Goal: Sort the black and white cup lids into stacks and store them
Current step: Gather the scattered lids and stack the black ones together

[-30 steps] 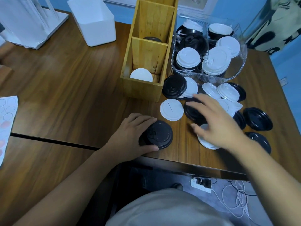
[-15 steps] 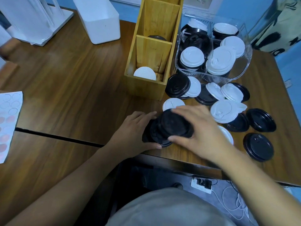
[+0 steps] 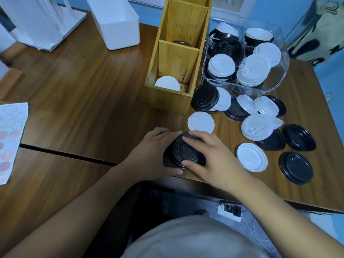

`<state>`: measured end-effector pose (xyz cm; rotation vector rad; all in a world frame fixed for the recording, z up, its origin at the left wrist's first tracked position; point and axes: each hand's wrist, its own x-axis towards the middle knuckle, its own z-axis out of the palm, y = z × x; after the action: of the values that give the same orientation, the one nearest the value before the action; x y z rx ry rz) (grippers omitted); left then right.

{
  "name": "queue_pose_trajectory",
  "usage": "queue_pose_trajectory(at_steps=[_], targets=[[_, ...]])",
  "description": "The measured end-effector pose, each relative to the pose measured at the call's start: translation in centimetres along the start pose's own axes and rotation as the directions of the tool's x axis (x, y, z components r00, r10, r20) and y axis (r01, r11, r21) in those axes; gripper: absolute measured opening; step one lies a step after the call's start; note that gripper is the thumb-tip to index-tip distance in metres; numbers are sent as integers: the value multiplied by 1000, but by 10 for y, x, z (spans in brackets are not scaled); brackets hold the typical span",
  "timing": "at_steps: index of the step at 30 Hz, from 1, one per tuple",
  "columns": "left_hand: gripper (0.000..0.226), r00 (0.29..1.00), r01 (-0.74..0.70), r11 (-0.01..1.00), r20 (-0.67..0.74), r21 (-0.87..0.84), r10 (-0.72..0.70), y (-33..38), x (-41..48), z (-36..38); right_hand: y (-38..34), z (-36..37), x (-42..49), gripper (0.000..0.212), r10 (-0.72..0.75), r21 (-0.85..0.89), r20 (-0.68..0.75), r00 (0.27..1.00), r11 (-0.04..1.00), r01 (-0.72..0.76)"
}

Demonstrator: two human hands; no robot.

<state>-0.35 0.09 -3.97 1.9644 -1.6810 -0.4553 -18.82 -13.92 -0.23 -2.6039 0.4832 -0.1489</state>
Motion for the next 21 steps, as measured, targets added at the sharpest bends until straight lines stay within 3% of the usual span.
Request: queue_pose_trajectory(at_steps=[6,21], targets=[[92,998,-17,1000,-53,-3,17,0,0,4,4,0,2,67,-19,-46,48,999,999,21],[91,997,-23,994,-73,109,31,5,1,6,5,-8,3,72,-7,-173,185,983,984,39]])
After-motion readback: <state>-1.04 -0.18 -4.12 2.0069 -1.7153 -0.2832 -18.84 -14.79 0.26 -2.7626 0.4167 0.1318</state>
